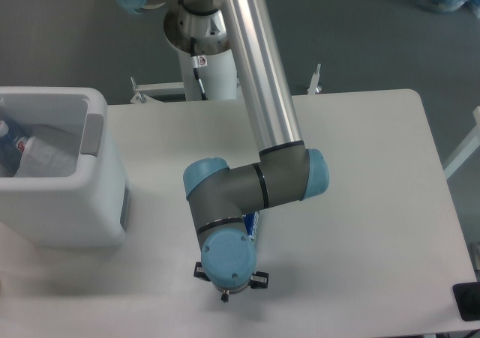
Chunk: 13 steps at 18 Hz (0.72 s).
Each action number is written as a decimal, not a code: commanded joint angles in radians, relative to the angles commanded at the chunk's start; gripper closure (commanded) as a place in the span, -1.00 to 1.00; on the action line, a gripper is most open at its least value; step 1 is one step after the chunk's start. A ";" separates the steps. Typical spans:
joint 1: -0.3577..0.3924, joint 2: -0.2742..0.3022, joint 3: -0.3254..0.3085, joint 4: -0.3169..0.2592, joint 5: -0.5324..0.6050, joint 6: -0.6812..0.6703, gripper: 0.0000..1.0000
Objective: Place the trash in the trash can
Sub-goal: 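Move the gripper over the blue-capped water bottle and lower it, then close the gripper on the water bottle's cap end and lift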
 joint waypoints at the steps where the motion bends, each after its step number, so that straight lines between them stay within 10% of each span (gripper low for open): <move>1: 0.002 0.017 0.000 0.020 -0.014 -0.005 0.93; 7: 0.026 0.103 0.008 0.300 -0.106 -0.087 0.92; 13: 0.025 0.195 0.035 0.330 -0.259 -0.118 0.91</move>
